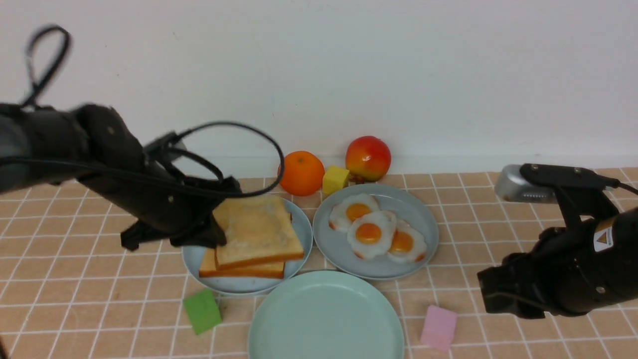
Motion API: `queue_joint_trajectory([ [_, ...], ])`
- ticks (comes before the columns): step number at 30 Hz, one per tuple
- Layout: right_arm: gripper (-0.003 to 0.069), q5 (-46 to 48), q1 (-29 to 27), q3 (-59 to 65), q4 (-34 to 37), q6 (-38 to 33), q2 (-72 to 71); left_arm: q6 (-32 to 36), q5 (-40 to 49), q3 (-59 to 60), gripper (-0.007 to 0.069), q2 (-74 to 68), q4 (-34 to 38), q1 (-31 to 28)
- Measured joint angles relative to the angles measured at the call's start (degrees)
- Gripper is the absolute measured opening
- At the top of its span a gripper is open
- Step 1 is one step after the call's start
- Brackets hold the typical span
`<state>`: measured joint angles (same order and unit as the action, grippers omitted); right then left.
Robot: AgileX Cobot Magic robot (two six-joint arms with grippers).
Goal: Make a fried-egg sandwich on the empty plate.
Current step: Use the left arm to grab a slice of bread, then use the left arm to put a slice of bread into the empty plate in the middle
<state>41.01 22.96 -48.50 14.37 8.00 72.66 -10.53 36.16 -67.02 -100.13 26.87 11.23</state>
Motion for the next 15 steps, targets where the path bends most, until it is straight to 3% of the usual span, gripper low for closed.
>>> queue_joint_trajectory([
  [5,0.0239,-1.1,0.0,0.0,0.0,0.0,0.0,6.0,1.2,5.1,0.0002,10.7,2.1,6.5],
  [11,0.0239,-4.2,0.0,0.0,0.0,0.0,0.0,6.2,-4.1,14.3,0.0002,10.3,6.5,16.4],
  [15,0.0241,-7.8,0.0,0.0,0.0,-0.1,0.1,3.4,-8.7,16.3,0.0009,5.9,7.5,18.7],
])
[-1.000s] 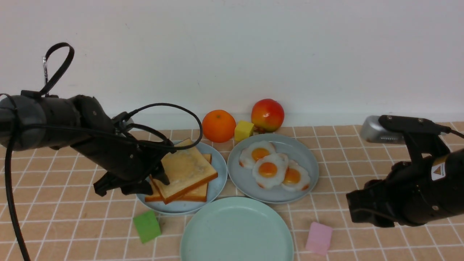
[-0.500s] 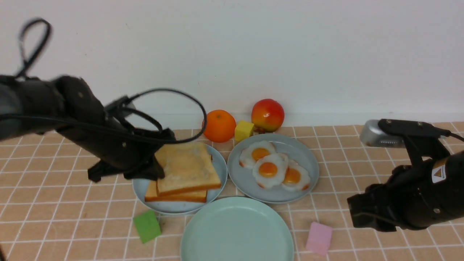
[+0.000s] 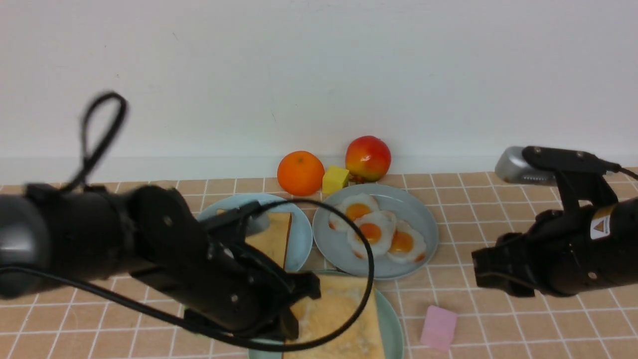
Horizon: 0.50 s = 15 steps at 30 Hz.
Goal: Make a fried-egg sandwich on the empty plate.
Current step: Use the left arm to put a slice of bread into the empty plate in the middle, then use the right arm to grab a fried egg
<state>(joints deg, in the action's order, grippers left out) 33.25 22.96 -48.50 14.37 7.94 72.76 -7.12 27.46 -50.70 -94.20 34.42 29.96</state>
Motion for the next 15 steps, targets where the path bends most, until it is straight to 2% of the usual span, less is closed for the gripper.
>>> queue_joint_trajectory([
  [4,0.0248,-3.1,0.0,-0.8,0.1,0.0,1.2,-1.6,-1.7,0.0,0.0046,-2.7,-0.1,0.0],
  [6,0.0273,-3.8,0.0,-3.4,0.1,0.0,3.9,-2.0,-1.8,0.0,0.0097,-3.4,-0.7,0.0],
  [12,0.0407,-3.5,0.0,-13.2,0.8,-0.1,13.1,-2.2,-0.6,-2.1,0.0323,-2.1,-5.1,0.0],
  [15,0.047,0.1,-1.4,-20.7,1.0,-1.1,20.4,-3.3,4.7,-5.8,0.043,0.0,-10.4,-1.5],
])
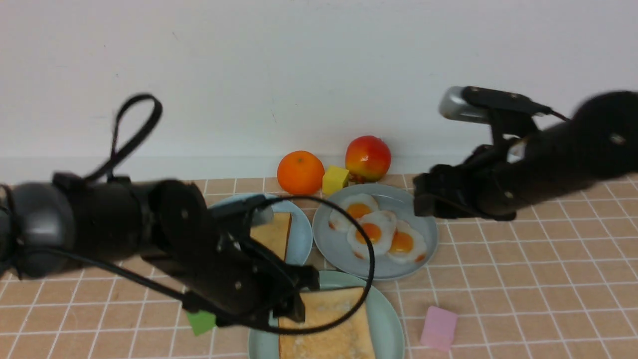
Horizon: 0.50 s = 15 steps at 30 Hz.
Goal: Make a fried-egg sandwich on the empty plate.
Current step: Use the right arm to grab a fried egg
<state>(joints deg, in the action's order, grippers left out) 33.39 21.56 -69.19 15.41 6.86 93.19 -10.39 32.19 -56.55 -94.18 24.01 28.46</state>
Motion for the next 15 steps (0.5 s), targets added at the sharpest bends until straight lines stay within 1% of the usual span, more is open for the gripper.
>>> queue_joint_trajectory([
  [1,0.0472,0.4,-0.2,-0.5,0.0,0.0,0.5,-0.1,0.4,-0.3,0.0435,0.3,-0.7,-0.4],
  [2,0.0482,2.9,-1.6,-4.0,0.5,-0.7,3.6,-1.3,3.7,-2.6,0.0462,1.6,-3.0,-2.3],
  [4,0.0489,5.5,-3.3,-7.8,1.4,-2.2,7.1,-2.3,7.8,-5.8,0.0481,3.5,-5.2,-5.1],
  [5,0.049,7.2,-4.8,-11.0,3.4,-3.8,10.4,-2.4,10.2,-7.3,0.0482,5.0,-6.2,-7.0],
  [6,0.049,7.2,-4.8,-11.0,3.4,-3.8,10.4,-2.2,10.4,-7.5,0.0481,5.5,-6.3,-7.2],
  [8,0.049,8.4,-6.5,-14.5,9.2,-7.9,15.6,1.2,12.7,-8.6,0.0456,9.6,-6.8,-8.4],
  [9,0.049,8.5,-6.7,-14.9,10.2,-8.6,16.6,2.7,13.2,-8.6,0.0439,10.7,-6.3,-8.3],
  [10,0.049,8.5,-7.0,-15.6,14.1,-11.3,19.0,6.9,14.1,-8.6,0.0399,13.1,-5.1,-7.5],
  [11,0.049,8.5,-7.0,-15.7,14.1,-11.3,19.3,7.5,14.1,-8.5,0.0392,13.4,-5.1,-7.5],
  [12,0.049,8.4,-7.2,-16.2,17.8,-13.9,21.4,13.1,14.3,-8.1,0.033,15.8,-3.7,-6.0],
  [13,0.049,8.4,-7.4,-16.4,19.5,-15.1,22.8,16.0,14.3,-7.6,0.0294,16.9,-2.7,-4.8],
  [14,0.049,8.3,-7.5,-16.4,20.7,-16.0,23.2,17.3,14.3,-7.5,0.0285,17.4,-2.5,-4.6],
  [15,0.049,8.1,-7.9,-16.7,23.3,-17.9,24.8,22.1,14.5,-5.9,0.0199,19.0,-0.7,-2.5],
])
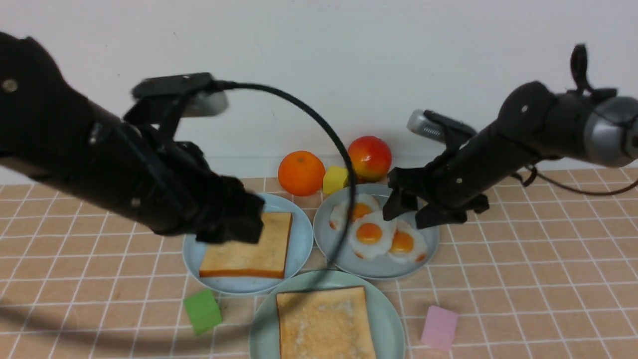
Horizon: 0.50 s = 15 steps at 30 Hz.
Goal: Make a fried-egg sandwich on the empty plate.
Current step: Use the right arm to grab a fried egg
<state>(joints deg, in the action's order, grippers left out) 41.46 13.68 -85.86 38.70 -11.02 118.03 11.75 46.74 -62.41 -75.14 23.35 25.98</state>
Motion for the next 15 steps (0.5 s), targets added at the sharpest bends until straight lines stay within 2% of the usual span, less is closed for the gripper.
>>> queue_joint_trajectory([
  [5,0.049,-1.8,-0.4,-0.2,5.3,-3.5,2.7,4.9,0.5,5.1,0.0001,1.1,3.4,3.0],
  [10,0.0481,-3.8,-0.4,-0.3,6.8,-3.9,3.9,5.3,-0.2,7.5,-0.0013,1.1,4.0,3.1],
  [15,0.04,-6.2,-0.4,-0.3,8.5,-3.9,4.9,5.3,-1.6,7.6,-0.0013,1.1,4.4,3.1],
])
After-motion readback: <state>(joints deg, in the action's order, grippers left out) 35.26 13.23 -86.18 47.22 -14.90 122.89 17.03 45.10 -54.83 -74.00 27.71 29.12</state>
